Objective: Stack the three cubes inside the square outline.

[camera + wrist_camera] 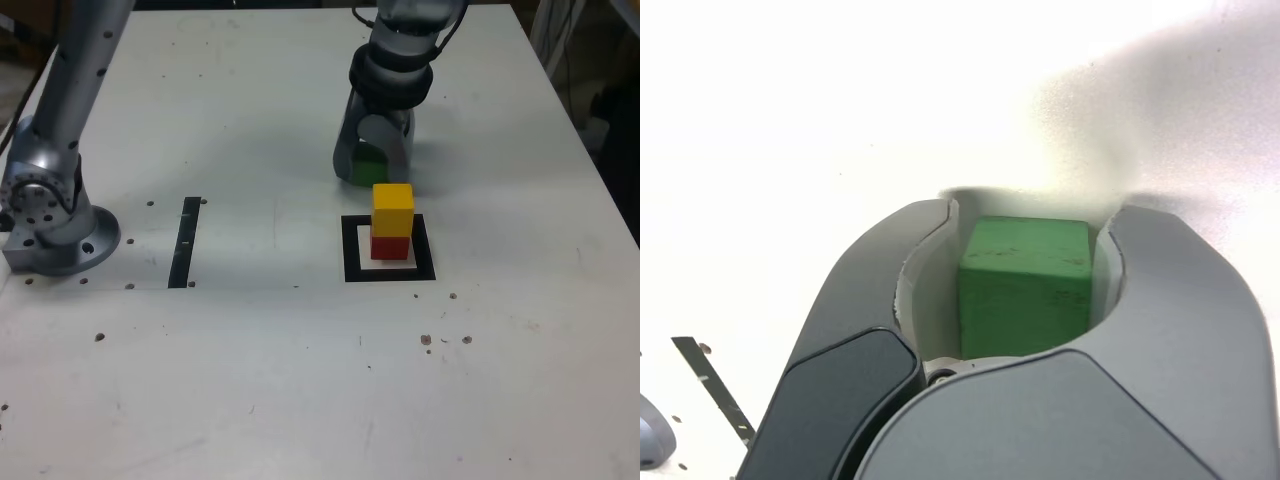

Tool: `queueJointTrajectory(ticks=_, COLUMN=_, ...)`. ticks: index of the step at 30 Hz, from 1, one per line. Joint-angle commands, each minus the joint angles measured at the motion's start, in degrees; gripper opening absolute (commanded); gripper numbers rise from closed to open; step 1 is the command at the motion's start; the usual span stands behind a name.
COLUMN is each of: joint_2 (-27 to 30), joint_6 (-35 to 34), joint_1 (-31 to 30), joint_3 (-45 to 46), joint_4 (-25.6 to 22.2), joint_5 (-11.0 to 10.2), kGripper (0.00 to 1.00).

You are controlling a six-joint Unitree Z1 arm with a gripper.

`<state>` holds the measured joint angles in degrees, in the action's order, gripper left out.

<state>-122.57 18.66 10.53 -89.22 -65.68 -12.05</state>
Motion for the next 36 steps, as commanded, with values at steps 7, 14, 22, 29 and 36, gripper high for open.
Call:
queueJointTrajectory(ticks=7, joint_2=5.81, joint_6=-3.73, joint_1=-2.45, joint_3=-6.35, joint_4=-9.84, joint_5=-3.65, kGripper=0.17)
queueJointTrajectory(ticks=14, joint_2=11.81, joint_6=-9.75, joint_1=-8.72, joint_3=-16.17, joint_4=-23.24, joint_5=-2.28, kGripper=0.17)
queueJointTrajectory(ticks=22, joint_2=11.82, joint_6=-24.06, joint_1=-17.44, joint_3=-18.64, joint_4=-24.67, joint_5=1.48, kGripper=0.17)
queueJointTrajectory(ticks=29, joint_2=8.73, joint_6=-27.91, joint_1=-18.88, joint_3=-18.60, joint_4=-23.80, joint_5=3.36, kGripper=0.17)
queueJointTrajectory(ticks=36, joint_2=6.27, joint_6=-27.89, joint_1=-18.88, joint_3=-18.91, joint_4=-23.35, joint_5=4.91, kGripper=0.17)
